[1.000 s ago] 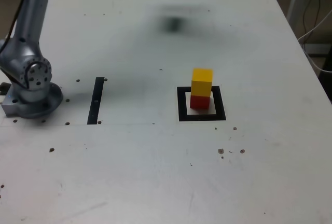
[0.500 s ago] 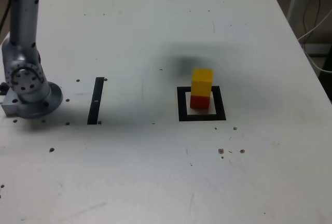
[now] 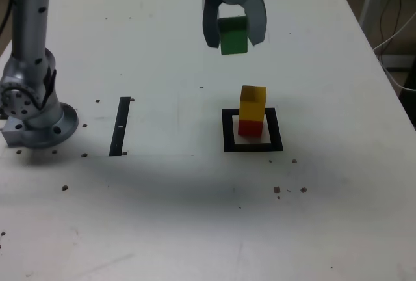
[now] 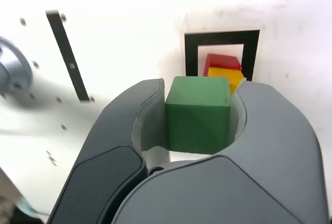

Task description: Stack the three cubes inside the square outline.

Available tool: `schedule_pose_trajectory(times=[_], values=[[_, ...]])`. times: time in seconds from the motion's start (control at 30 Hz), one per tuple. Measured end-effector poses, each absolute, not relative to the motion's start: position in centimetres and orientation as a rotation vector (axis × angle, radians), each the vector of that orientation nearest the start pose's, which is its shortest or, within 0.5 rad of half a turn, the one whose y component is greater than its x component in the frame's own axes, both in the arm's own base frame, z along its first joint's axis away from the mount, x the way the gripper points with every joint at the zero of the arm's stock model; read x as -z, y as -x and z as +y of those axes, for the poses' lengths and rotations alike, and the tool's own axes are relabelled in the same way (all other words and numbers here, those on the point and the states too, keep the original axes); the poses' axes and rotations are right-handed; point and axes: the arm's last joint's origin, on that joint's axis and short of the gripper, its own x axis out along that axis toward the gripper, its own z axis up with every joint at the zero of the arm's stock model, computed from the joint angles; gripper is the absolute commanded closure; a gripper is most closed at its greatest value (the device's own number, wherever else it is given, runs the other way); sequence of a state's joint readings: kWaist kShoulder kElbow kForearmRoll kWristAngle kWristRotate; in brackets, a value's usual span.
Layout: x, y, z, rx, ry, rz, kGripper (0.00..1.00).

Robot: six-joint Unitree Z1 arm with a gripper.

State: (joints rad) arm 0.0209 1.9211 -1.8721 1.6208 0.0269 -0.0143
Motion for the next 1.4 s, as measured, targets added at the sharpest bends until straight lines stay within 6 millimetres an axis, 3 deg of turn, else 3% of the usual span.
schedule_pose_trajectory(times=[0.5,1.4], values=[[-33.8,-35.1,-3.6,-0.009,-0.058,1.711,0.99],[-32.2,-35.9,-3.6,-0.027,-0.102,1.736,0.97]])
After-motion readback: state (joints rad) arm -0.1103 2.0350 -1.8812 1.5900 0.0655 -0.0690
